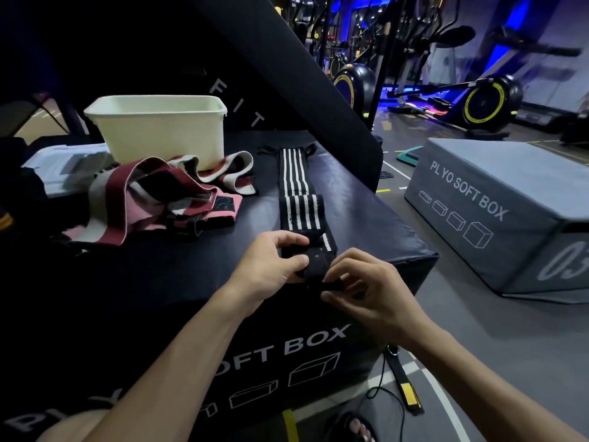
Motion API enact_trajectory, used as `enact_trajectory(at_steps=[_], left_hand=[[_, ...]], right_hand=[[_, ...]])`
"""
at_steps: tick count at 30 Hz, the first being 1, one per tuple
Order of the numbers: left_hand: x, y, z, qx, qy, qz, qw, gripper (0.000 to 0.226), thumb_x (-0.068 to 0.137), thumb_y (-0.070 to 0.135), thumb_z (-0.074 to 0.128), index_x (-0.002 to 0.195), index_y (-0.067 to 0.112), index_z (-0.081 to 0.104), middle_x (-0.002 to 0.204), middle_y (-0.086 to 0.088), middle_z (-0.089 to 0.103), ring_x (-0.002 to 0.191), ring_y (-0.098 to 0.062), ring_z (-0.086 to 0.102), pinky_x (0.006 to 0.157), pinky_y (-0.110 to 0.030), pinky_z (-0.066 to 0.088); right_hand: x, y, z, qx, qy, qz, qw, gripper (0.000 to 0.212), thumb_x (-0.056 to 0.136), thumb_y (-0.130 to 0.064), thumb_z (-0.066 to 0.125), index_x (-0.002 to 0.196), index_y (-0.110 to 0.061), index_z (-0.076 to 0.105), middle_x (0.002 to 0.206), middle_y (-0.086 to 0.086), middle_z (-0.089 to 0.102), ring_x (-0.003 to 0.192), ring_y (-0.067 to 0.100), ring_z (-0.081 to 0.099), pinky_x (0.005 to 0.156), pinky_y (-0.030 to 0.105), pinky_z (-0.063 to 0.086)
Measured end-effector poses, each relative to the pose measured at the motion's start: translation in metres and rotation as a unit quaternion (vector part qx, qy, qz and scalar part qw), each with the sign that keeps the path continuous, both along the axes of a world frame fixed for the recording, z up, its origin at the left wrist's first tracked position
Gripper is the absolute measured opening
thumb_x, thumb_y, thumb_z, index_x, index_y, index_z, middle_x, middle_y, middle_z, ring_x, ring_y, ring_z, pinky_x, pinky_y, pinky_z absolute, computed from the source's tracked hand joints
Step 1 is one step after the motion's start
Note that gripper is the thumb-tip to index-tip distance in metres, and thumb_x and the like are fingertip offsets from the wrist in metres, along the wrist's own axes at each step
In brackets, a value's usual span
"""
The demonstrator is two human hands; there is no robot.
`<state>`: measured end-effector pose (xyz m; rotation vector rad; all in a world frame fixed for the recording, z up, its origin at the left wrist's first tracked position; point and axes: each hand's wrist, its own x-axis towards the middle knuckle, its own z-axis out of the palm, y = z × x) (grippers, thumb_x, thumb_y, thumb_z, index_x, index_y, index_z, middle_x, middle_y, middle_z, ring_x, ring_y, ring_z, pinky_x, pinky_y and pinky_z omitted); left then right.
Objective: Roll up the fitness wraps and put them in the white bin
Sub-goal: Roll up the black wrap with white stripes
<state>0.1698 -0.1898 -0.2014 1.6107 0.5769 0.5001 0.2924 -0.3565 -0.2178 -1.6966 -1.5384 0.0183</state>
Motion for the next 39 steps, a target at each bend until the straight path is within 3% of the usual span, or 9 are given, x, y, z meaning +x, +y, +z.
enact_trajectory(at_steps=[4, 9, 13, 19, 26, 30, 33, 36, 39], left_hand=[[0.002, 0.002, -0.001, 0.064, 0.034, 0.007, 0.997, 0.026, 0.087, 0.005, 0.078, 0.108, 0.018, 0.076, 0.103, -0.007, 0.076, 0.095, -0.033, 0.074, 0.089, -0.047, 0.061], [0.0, 0.002, 0.004, -0.048, 0.01, -0.031, 0.998, 0.028, 0.093, -0.01, 0.064, 0.12, -0.002, 0.066, 0.118, -0.023, 0.068, 0.099, -0.033, 0.073, 0.078, -0.04, 0.065], [-0.005, 0.003, 0.009, -0.157, -0.043, -0.07, 0.984, 0.029, 0.095, -0.013, 0.059, 0.123, -0.007, 0.062, 0.104, -0.02, 0.07, 0.082, -0.021, 0.073, 0.072, -0.026, 0.063], [-0.007, 0.004, 0.016, -0.145, -0.09, -0.091, 0.981, 0.033, 0.092, -0.015, 0.059, 0.12, 0.0, 0.068, 0.098, -0.011, 0.076, 0.085, -0.014, 0.074, 0.075, -0.02, 0.059], [-0.014, 0.005, 0.02, 0.102, -0.055, -0.115, 0.987, 0.027, 0.089, 0.0, 0.074, 0.111, 0.015, 0.076, 0.095, 0.007, 0.078, 0.091, -0.003, 0.072, 0.079, -0.013, 0.051], [-0.013, 0.011, 0.015, 0.333, -0.015, -0.049, 0.942, 0.011, 0.09, 0.027, 0.079, 0.099, 0.034, 0.08, 0.088, 0.013, 0.068, 0.078, -0.006, 0.066, 0.07, -0.02, 0.049], [-0.013, 0.013, 0.015, 0.374, -0.03, -0.025, 0.927, 0.013, 0.089, 0.029, 0.079, 0.1, 0.035, 0.08, 0.09, 0.009, 0.056, 0.079, -0.007, 0.06, 0.069, -0.023, 0.048], [-0.014, 0.01, 0.019, 0.371, -0.077, -0.048, 0.924, 0.023, 0.087, 0.014, 0.081, 0.106, 0.029, 0.079, 0.091, 0.011, 0.062, 0.08, -0.01, 0.063, 0.068, -0.013, 0.045], [-0.012, 0.01, 0.02, 0.382, -0.105, -0.059, 0.916, 0.018, 0.09, 0.014, 0.079, 0.106, 0.023, 0.079, 0.092, 0.009, 0.068, 0.081, -0.014, 0.067, 0.069, -0.015, 0.046]], right_hand=[[-0.005, -0.001, -0.005, 0.027, -0.104, -0.037, 0.993, 0.016, 0.081, -0.013, 0.084, 0.084, -0.02, 0.07, 0.092, -0.012, 0.06, 0.07, 0.011, 0.062, 0.061, 0.029, 0.053], [-0.013, -0.002, -0.005, 0.087, -0.289, -0.093, 0.949, 0.021, 0.093, -0.011, 0.072, 0.075, -0.016, 0.062, 0.078, -0.001, 0.054, 0.058, 0.018, 0.046, 0.049, 0.034, 0.044], [-0.016, 0.002, 0.001, 0.137, -0.324, -0.139, 0.926, 0.028, 0.095, -0.012, 0.07, 0.069, -0.012, 0.058, 0.071, 0.003, 0.049, 0.059, 0.021, 0.041, 0.052, 0.036, 0.04], [-0.012, 0.007, 0.009, 0.179, -0.307, -0.164, 0.92, 0.025, 0.093, -0.013, 0.074, 0.071, -0.01, 0.064, 0.096, 0.004, 0.067, 0.081, 0.027, 0.059, 0.067, 0.043, 0.049], [-0.008, 0.009, 0.014, 0.181, -0.271, -0.151, 0.933, 0.017, 0.091, -0.011, 0.076, 0.076, -0.01, 0.069, 0.107, 0.002, 0.073, 0.091, 0.025, 0.067, 0.074, 0.045, 0.053], [-0.005, 0.011, 0.015, 0.175, -0.249, -0.147, 0.941, 0.015, 0.091, -0.011, 0.077, 0.078, -0.008, 0.07, 0.106, 0.001, 0.073, 0.091, 0.024, 0.068, 0.073, 0.044, 0.054], [-0.005, 0.012, 0.016, 0.176, -0.211, -0.135, 0.952, 0.017, 0.092, -0.013, 0.077, 0.078, -0.008, 0.07, 0.103, 0.001, 0.073, 0.089, 0.023, 0.068, 0.072, 0.044, 0.055], [-0.005, 0.013, 0.017, 0.176, -0.174, -0.133, 0.96, 0.012, 0.088, -0.011, 0.081, 0.081, -0.007, 0.073, 0.103, 0.0, 0.073, 0.089, 0.021, 0.069, 0.073, 0.042, 0.056], [-0.005, 0.013, 0.02, 0.184, -0.142, -0.144, 0.962, 0.013, 0.085, -0.01, 0.084, 0.08, -0.007, 0.073, 0.104, 0.001, 0.072, 0.092, 0.02, 0.07, 0.074, 0.04, 0.056]])
